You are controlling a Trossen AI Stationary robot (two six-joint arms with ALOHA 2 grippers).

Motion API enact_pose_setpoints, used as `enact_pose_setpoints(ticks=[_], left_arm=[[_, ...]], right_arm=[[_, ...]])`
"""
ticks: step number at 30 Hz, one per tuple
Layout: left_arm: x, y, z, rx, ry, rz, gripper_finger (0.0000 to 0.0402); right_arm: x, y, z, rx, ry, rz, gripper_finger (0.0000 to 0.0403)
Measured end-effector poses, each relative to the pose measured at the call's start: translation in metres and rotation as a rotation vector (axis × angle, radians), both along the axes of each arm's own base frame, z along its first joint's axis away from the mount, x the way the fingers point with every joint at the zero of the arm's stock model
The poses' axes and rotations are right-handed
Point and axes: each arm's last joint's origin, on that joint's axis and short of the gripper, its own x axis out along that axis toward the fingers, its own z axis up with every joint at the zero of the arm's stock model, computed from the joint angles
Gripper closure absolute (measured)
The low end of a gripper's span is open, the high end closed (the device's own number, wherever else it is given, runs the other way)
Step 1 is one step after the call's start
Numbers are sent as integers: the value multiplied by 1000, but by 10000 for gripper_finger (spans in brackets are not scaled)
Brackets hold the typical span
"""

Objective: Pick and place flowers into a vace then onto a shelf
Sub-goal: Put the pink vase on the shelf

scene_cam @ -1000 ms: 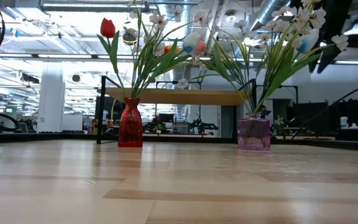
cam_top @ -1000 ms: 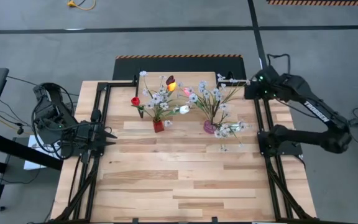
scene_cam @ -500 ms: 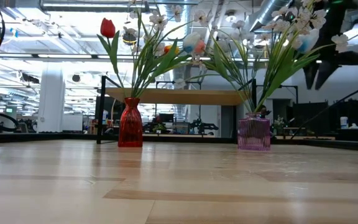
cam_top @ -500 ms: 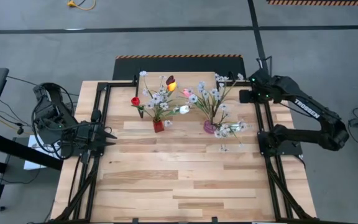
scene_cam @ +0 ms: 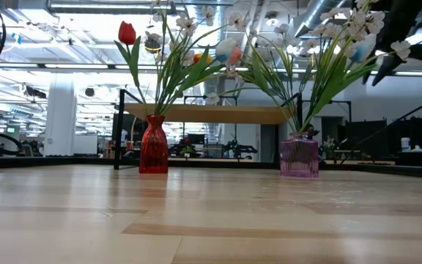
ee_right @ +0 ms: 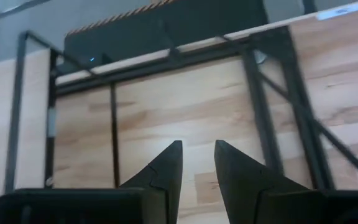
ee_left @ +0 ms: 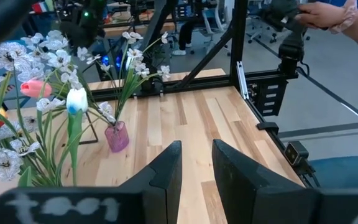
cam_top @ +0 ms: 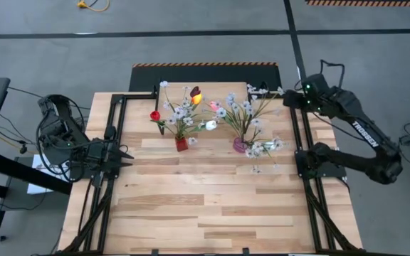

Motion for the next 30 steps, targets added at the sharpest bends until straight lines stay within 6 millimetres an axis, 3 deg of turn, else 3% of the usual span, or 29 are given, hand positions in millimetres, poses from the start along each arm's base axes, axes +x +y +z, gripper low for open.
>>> enact_pose_setpoints(ticks=[4, 10, 14, 19, 24, 30], left_arm=[[0, 0, 0, -1, 2, -6, 322], [0, 0, 0, -16, 5, -10, 322], [0, -1, 0, -17, 7, -16, 322], [0, -1, 0, -17, 7, -16, 322], [0, -1, 0, -17, 7, -15, 322], [0, -1, 0, -19, 7, -15, 322]], right_arm=[[-10, -8, -5, 52, 57, -87, 316], [-18, -34, -26, 238, 184, -185, 316], [-8, -55, -41, 307, 248, -99, 316], [19, -76, -69, 404, 356, 62, 316], [25, -73, -84, 448, 574, 75, 316], [34, -65, -84, 407, 517, 139, 316]])
